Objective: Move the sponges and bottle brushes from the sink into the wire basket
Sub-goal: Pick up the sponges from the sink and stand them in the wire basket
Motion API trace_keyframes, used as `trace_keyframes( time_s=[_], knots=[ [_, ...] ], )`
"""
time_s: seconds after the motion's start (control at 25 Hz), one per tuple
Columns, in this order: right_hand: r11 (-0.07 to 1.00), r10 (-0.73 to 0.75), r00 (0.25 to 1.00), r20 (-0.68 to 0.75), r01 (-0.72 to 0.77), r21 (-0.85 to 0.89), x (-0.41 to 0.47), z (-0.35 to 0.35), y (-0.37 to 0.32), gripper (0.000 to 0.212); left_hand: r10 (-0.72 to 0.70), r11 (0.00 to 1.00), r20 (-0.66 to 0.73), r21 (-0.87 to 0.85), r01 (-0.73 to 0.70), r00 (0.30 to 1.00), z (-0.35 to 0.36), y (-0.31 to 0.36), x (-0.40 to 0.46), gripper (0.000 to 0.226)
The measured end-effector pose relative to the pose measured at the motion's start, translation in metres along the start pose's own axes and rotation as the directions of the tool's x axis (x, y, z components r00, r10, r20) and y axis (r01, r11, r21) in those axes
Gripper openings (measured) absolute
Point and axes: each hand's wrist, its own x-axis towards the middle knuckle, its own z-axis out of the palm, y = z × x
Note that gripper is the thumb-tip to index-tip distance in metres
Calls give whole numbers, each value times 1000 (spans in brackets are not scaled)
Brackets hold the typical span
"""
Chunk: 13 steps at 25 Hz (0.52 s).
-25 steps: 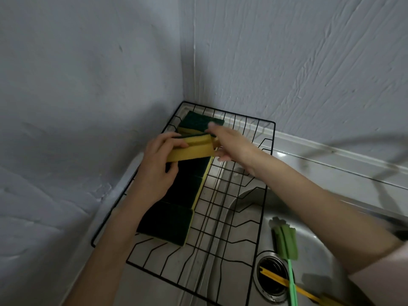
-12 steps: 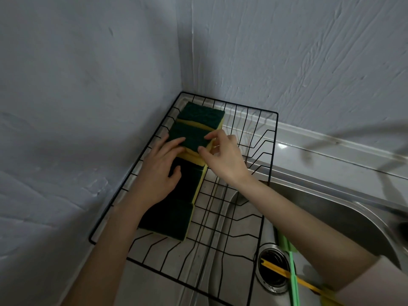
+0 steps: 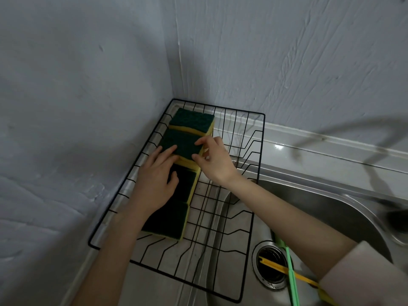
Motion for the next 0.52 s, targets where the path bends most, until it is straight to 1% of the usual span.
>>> trace_keyframes(
  time_s=[0.16, 0.24, 0.36, 0.44, 0.52],
  knots=[
    [1000, -4, 1000, -3, 4, 25, 2, 1, -2, 33, -68, 997, 70, 46, 64, 995, -2, 5, -3, 43],
    [1000, 0, 1000, 15, 0, 16, 1, -1, -4, 35, -87, 995, 96, 52, 82, 992, -4, 7, -2, 40],
    [1000, 5, 1000, 24, -4, -10, -6, -13, -7, 38, -80, 996, 45, -34, 82, 996, -11, 15, -1, 32],
    [1000, -5, 1000, -7, 5, 7, -17, -28, -8, 38, -47, 997, 0, -67, 47, 999, -17, 28, -5, 32],
    [1000, -10, 998, -59, 11, 8, -34, -46, -10, 38, 6, 997, -5, -78, -6, 1000, -22, 49, -13, 34]
  ],
)
